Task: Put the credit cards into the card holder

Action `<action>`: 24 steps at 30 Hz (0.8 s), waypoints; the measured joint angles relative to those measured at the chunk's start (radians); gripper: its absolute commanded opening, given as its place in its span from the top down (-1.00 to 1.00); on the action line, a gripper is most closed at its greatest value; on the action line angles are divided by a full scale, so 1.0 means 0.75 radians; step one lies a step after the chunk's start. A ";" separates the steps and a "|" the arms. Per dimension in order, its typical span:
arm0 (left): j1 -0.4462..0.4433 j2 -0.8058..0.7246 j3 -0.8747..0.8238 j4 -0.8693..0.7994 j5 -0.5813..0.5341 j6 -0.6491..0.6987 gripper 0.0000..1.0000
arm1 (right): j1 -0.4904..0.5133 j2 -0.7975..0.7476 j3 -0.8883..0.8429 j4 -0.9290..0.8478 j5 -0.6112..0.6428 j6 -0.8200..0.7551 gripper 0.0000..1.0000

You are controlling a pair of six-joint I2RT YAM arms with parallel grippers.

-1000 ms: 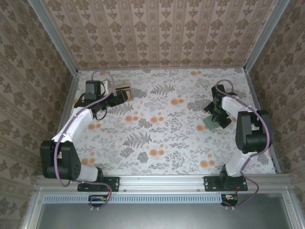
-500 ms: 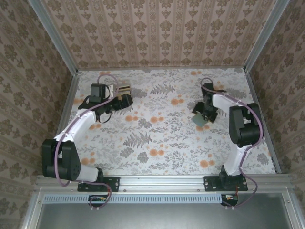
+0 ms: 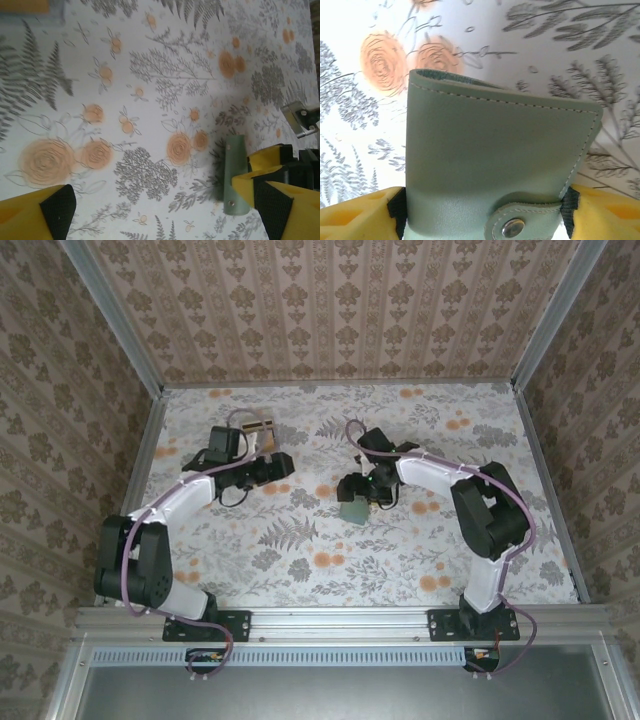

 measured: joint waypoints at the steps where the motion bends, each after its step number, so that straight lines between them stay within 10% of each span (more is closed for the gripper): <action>1: -0.020 0.009 -0.007 0.013 0.007 -0.009 -0.92 | -0.015 -0.015 0.000 0.001 -0.006 -0.011 -0.67; 16: -0.192 0.285 -0.054 0.311 0.221 -0.216 -0.11 | -0.131 -0.012 -0.030 0.074 -0.186 0.054 -0.32; 24: -0.307 0.325 -0.053 0.358 0.272 -0.264 -0.17 | -0.124 0.015 -0.074 0.066 -0.200 0.091 -0.35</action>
